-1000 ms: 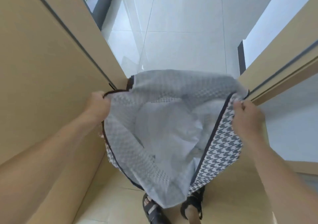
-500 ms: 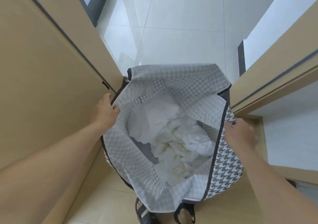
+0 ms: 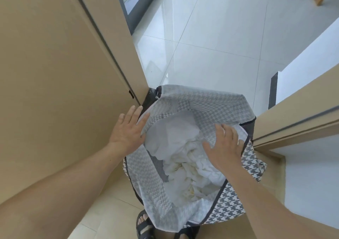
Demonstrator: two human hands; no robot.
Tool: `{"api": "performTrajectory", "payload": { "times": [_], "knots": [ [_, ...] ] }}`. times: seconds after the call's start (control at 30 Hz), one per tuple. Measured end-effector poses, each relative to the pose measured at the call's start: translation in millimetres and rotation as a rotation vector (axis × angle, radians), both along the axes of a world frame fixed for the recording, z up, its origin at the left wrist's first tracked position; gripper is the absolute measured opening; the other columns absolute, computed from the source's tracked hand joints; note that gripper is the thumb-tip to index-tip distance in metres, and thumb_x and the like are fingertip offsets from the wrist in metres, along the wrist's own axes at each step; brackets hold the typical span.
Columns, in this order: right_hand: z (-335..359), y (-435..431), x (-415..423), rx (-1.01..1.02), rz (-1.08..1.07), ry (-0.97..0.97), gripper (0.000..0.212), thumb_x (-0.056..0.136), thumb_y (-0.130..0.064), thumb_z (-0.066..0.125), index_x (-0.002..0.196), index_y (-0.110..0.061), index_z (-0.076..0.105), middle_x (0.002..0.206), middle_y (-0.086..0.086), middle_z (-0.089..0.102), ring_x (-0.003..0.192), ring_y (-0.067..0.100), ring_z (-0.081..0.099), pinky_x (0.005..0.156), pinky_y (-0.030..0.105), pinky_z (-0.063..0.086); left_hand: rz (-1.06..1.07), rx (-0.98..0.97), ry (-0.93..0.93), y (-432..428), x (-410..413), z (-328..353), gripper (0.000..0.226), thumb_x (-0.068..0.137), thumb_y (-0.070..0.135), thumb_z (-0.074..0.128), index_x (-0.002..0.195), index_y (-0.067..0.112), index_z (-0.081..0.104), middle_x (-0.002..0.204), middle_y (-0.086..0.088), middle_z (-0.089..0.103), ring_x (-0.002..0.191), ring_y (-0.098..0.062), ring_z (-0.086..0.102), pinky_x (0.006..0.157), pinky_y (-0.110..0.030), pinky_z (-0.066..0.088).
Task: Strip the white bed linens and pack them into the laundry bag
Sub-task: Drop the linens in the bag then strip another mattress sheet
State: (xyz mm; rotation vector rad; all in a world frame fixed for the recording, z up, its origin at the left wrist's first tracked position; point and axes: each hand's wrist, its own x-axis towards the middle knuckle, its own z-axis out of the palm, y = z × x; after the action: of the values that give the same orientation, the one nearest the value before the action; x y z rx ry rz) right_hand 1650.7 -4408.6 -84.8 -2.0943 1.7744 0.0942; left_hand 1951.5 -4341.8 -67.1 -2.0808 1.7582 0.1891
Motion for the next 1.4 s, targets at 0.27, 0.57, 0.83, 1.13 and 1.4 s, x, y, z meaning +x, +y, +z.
{"api": "performTrajectory", "payload": {
  "times": [0.27, 0.57, 0.83, 1.13, 1.4],
  "knots": [
    [123, 9, 92, -0.059, 0.296, -0.121, 0.071, 0.097, -0.052, 0.049, 0.155, -0.023, 0.021, 0.163, 0.002, 0.015, 0.152, 0.024, 0.002, 0.120, 0.058, 0.014, 0.258, -0.208, 0.199, 48, 12, 113, 0.073, 0.100, 0.048, 0.034, 0.159, 0.029, -0.004, 0.167, 0.001, -0.012, 0.152, -0.020, -0.017, 0.122, -0.047, -0.001],
    [277, 120, 244, -0.241, 0.701, -0.249, 0.069, 0.097, -0.048, 0.049, 0.156, -0.023, 0.023, 0.165, 0.003, 0.017, 0.154, 0.024, 0.003, 0.119, 0.056, 0.019, 0.550, -0.450, 0.009, 230, 80, 259, 0.074, 0.096, 0.049, 0.044, 0.158, 0.025, 0.012, 0.166, -0.002, 0.005, 0.153, -0.024, -0.002, 0.120, -0.048, 0.014],
    [358, 380, 354, -0.312, 1.106, -0.435, 0.066, 0.098, -0.052, 0.048, 0.154, -0.022, 0.031, 0.164, 0.004, 0.021, 0.153, 0.024, 0.006, 0.120, 0.054, 0.016, 0.832, -0.571, -0.097, 521, 107, 338, 0.076, 0.094, 0.047, 0.048, 0.158, 0.026, 0.013, 0.166, -0.003, 0.006, 0.153, -0.022, -0.004, 0.123, -0.045, 0.007],
    [415, 671, 414, -0.346, 1.575, -0.667, 0.062, 0.095, -0.047, 0.057, 0.149, -0.022, 0.042, 0.157, 0.002, 0.032, 0.151, 0.025, 0.014, 0.116, 0.053, 0.021, 1.271, -0.630, -0.330, 823, 81, 394, 0.078, 0.094, 0.050, 0.048, 0.159, 0.027, 0.012, 0.166, -0.001, 0.004, 0.154, -0.021, -0.006, 0.123, -0.048, 0.004],
    [446, 870, 441, -0.313, 1.909, -0.720, 0.066, 0.096, -0.054, 0.052, 0.153, -0.026, 0.034, 0.162, 0.001, 0.022, 0.153, 0.021, 0.004, 0.120, 0.054, 0.016, 1.609, -0.615, -0.573, 1010, 26, 431, 0.074, 0.094, 0.051, 0.043, 0.157, 0.023, 0.015, 0.164, -0.004, 0.010, 0.153, -0.024, 0.002, 0.121, -0.050, 0.012]
  ]
}}
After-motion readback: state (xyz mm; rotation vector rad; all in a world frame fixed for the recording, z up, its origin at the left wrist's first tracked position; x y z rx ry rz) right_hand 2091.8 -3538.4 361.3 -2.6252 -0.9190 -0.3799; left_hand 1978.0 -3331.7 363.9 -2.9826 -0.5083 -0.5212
